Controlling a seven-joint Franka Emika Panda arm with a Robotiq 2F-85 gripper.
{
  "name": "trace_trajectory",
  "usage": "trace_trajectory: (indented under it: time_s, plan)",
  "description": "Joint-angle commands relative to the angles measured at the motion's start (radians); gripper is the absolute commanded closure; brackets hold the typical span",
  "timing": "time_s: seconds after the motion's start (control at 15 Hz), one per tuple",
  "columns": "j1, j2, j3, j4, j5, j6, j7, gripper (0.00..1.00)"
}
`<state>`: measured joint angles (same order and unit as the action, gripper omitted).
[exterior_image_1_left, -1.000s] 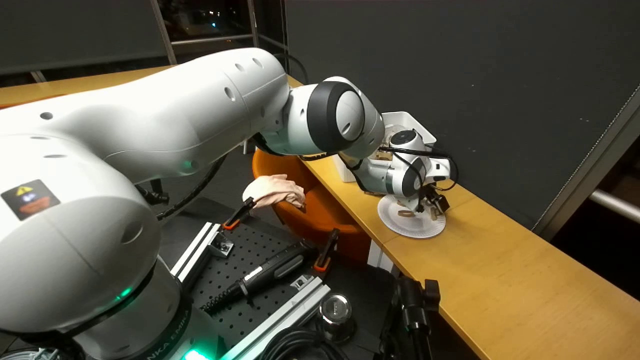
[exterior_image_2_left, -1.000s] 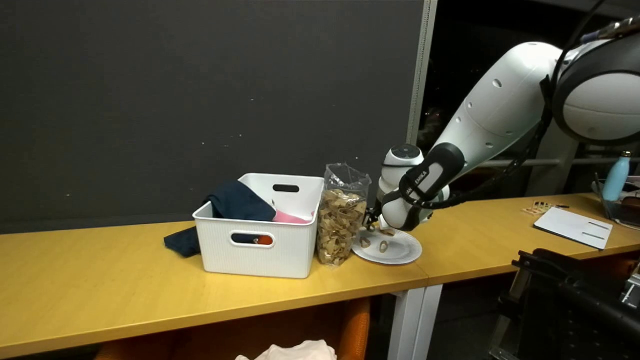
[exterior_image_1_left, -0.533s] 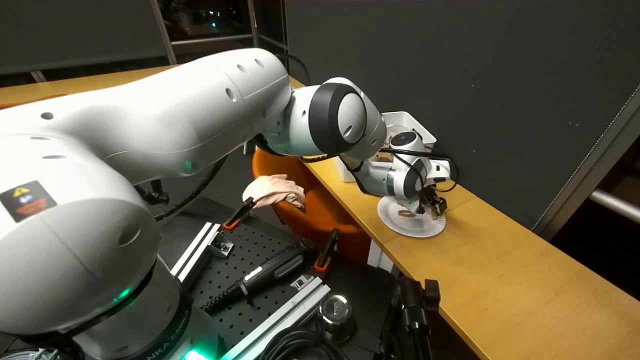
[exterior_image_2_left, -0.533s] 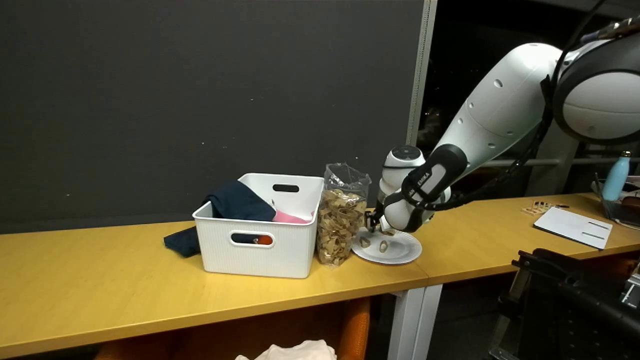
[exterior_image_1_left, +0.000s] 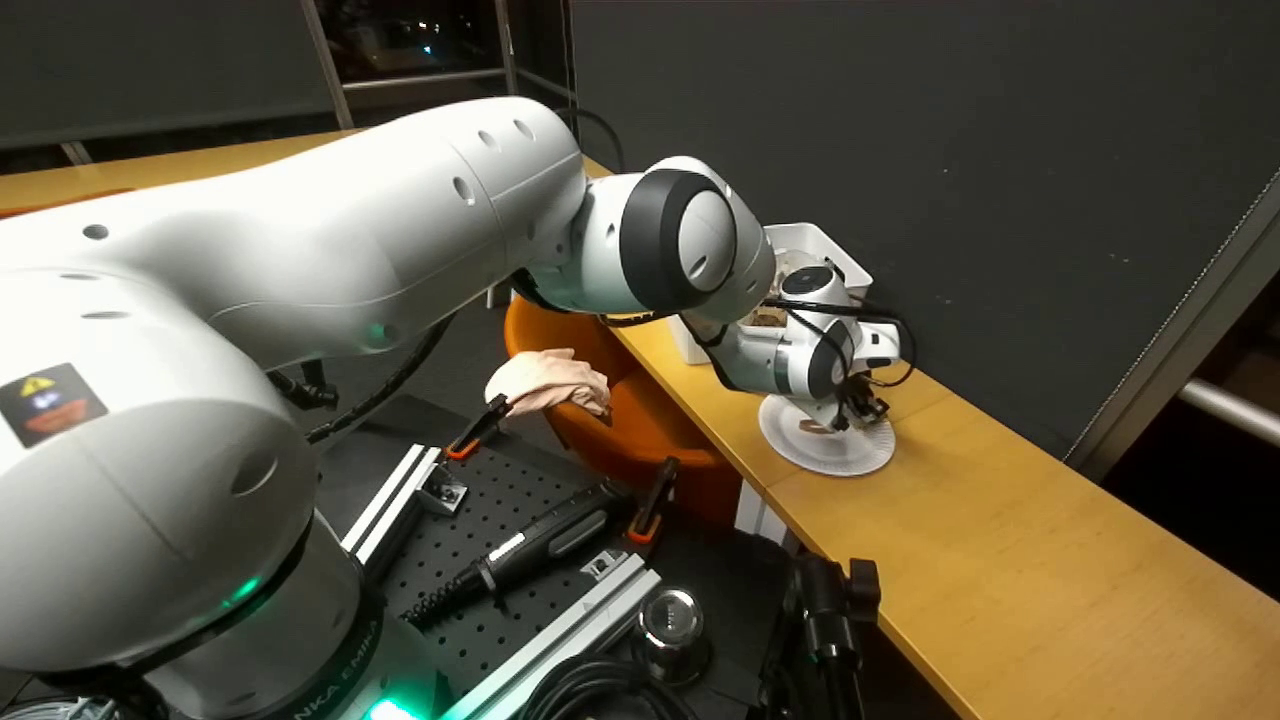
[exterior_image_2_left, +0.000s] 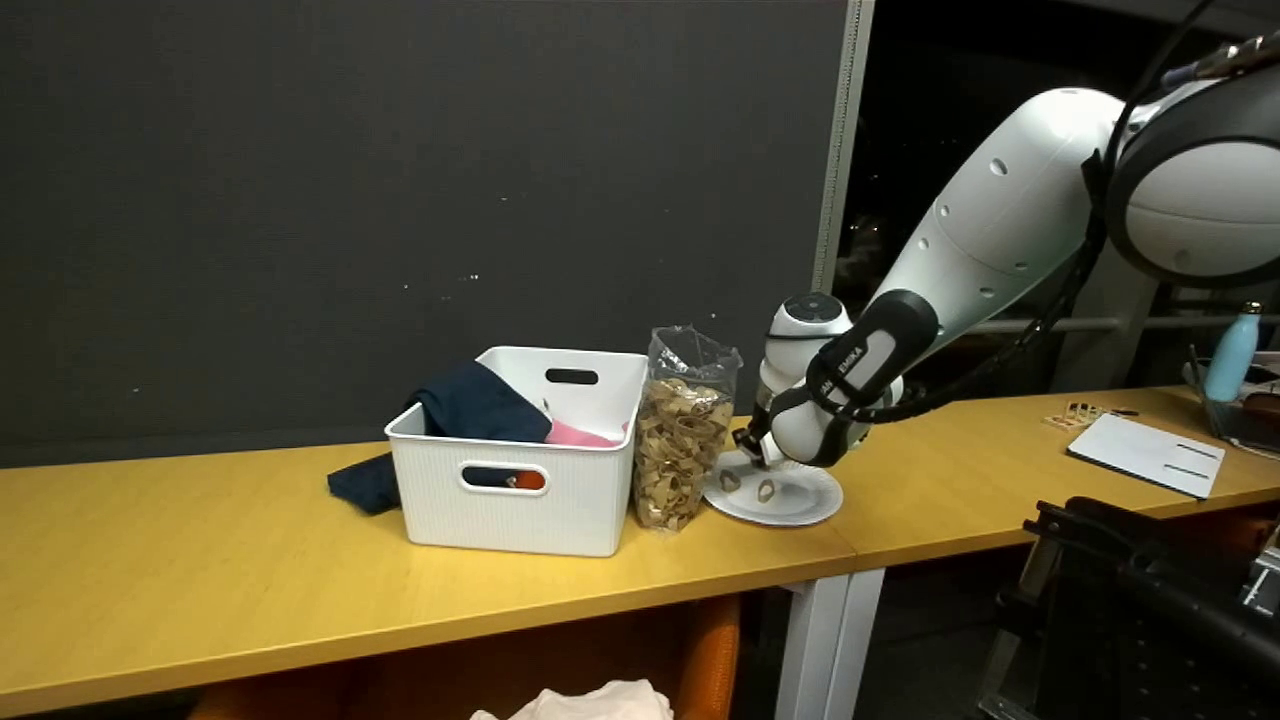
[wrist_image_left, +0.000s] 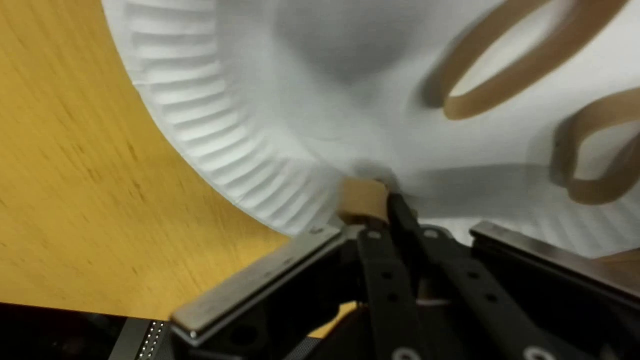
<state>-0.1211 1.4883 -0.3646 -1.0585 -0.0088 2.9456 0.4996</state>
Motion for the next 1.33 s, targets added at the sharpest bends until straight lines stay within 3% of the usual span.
trace_trajectory:
  time_s: [0.0,0.47,0.8,1.27]
  plan:
    - [0.003,0.0,0.015,0.015,0.036,-0.03,-0.029,1.0]
    - [0.028,-0.084,0.029,-0.084,0.02,-0.025,-0.016,0.99]
    - [0.082,-0.227,-0.004,-0.266,0.018,-0.023,0.001,0.99]
    - [0.189,-0.542,-0.075,-0.592,0.028,-0.099,-0.032,0.99]
